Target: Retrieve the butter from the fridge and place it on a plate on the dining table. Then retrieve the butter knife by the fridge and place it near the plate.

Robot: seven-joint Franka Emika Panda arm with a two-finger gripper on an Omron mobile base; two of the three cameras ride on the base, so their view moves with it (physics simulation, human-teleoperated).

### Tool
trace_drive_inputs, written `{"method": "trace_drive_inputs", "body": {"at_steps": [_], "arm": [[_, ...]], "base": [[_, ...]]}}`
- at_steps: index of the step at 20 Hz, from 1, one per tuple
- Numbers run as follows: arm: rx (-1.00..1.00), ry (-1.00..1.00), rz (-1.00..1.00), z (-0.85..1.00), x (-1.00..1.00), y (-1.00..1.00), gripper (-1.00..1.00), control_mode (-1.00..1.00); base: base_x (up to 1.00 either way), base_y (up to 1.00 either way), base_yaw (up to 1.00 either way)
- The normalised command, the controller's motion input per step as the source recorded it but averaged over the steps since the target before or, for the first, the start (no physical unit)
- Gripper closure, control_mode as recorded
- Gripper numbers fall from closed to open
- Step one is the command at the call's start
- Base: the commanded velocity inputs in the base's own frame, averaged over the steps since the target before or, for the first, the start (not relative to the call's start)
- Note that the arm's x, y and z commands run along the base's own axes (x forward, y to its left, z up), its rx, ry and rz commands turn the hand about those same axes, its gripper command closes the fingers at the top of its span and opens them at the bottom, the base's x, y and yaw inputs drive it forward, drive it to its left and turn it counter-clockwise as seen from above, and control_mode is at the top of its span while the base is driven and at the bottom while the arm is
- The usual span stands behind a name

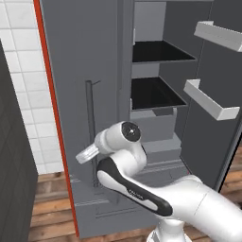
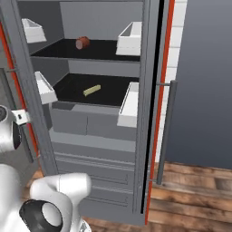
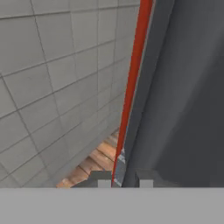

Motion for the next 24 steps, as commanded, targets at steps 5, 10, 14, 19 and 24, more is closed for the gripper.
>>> {"method": "trace_drive_inputs", "body": {"at_steps": [5, 10, 14, 19, 24], "arm": [[-0.02, 0.01, 0.09, 0.00, -0.84, 0.90, -1.00, -1.00], [0.17, 0.01, 0.00, 0.20, -0.93, -0.54, -1.00, -1.00], [0.28, 0.00, -0.06, 0.32, -0.70, -1.00, -1.00, -1.00], [0.39, 0.00, -0.07, 0.39, -0.15, -1.00, -1.00, -1.00], [0.39, 0.16, -0.18, 0.35, 0.09, -1.00, -1.00, -1.00]], "base": [[0.00, 0.00, 0.00], [0.00, 0.00, 0.00], [0.00, 0.00, 0.00], [0.00, 0.00, 0.00], [0.00, 0.00, 0.00]]}}
